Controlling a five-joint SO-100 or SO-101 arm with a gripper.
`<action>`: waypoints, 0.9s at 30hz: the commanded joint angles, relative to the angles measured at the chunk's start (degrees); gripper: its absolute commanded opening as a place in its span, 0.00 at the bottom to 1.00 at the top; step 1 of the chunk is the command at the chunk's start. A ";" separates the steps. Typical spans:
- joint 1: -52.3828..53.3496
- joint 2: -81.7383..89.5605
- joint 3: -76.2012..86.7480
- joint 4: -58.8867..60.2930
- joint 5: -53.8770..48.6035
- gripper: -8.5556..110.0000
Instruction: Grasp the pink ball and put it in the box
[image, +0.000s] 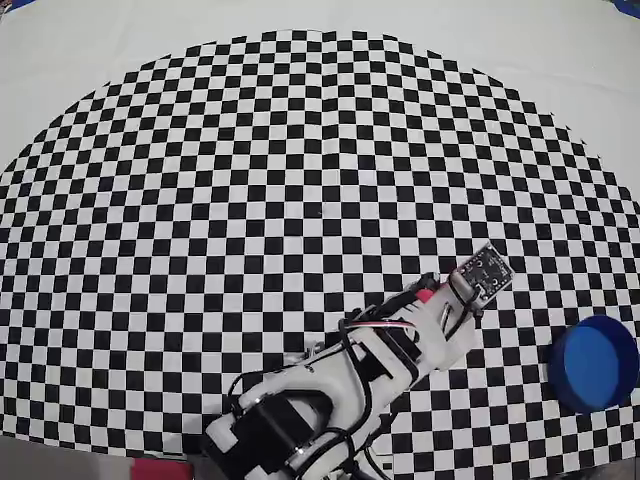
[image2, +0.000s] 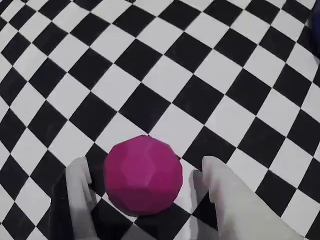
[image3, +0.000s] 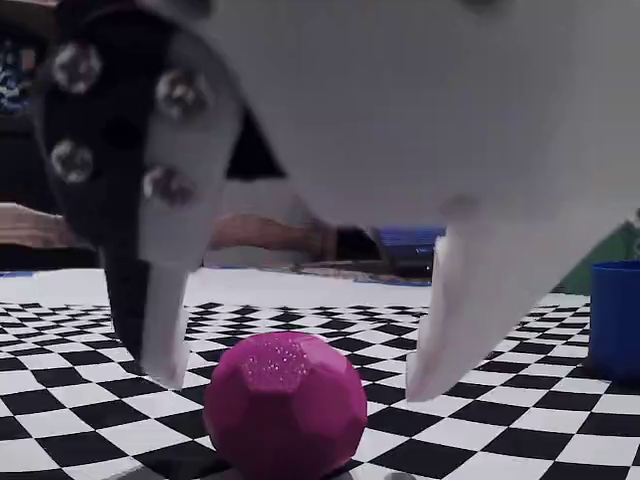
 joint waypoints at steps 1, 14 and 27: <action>-0.44 -0.53 -2.81 -0.88 -0.53 0.29; -0.62 -3.78 -5.19 -1.49 -0.53 0.29; -0.70 -6.50 -5.89 -2.11 -0.62 0.29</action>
